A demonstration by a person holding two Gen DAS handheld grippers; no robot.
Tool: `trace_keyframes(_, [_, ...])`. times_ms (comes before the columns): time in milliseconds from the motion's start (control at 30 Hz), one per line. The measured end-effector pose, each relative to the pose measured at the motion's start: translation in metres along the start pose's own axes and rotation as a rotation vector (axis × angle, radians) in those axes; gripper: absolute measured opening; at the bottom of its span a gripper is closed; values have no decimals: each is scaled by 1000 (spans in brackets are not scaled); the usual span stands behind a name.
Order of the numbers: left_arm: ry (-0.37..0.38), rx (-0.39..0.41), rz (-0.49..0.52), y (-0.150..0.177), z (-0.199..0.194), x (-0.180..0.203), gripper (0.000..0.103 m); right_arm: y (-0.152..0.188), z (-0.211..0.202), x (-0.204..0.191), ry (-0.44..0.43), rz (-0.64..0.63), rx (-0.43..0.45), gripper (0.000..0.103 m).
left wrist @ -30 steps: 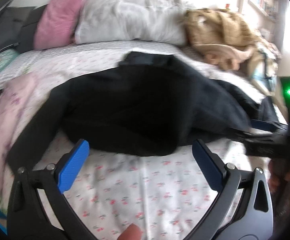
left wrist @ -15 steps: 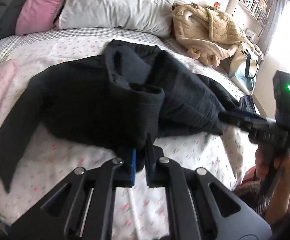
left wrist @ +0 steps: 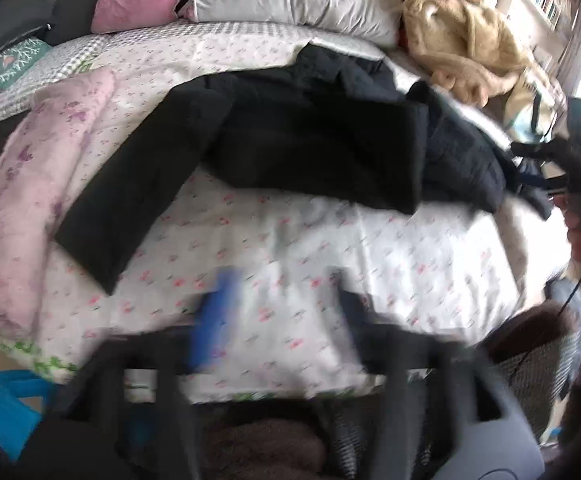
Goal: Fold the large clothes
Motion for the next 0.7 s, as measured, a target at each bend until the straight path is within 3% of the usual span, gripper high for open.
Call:
trace_keyframes(67, [64,46,34,-7,1,15,79,-4,-1,-26,20,-117,32,103])
trace_keyframes(233, [126,53,133,-40,38,57,79,-10,15,-92,106,-547,123,103])
trace_keyframes(333, [137,42,168,-54,62,72,79,-21,41,-113,139,-660,107,101])
trace_keyframes(367, [138,40,173,-57,70,75,79,-24,47,-116,132,-664,97,94])
trace_keyframes(433, [130,29,170,-64,86,75,69,-31,61,-120,84,-654,48,69])
trace_keyframes(467, [124,20,165,-66,92,74,39,-32,69,-120,51,-641,1,42])
trace_keyframes(500, [122,5,161,-68,96,71,10,-32,75,-119,32,-625,-38,29])
trace_keyframes(533, [128,-20,150,-67,98,67,9,-32,78,-115,30,-600,-75,13])
trace_keyframes(700, [142,-10,186,-51,55,51,7,-20,32,-93,-20,-592,-30,7])
Point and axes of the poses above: each gripper's, at about its wrist camera, not at the fingertips, and z roughly the way its jaws point, x to its right, y to its underside, the point moved 4 cm from there along z, roughly the way its jaws point, and after that the axes turned 7 degrees about y, right-handed, at the moved point
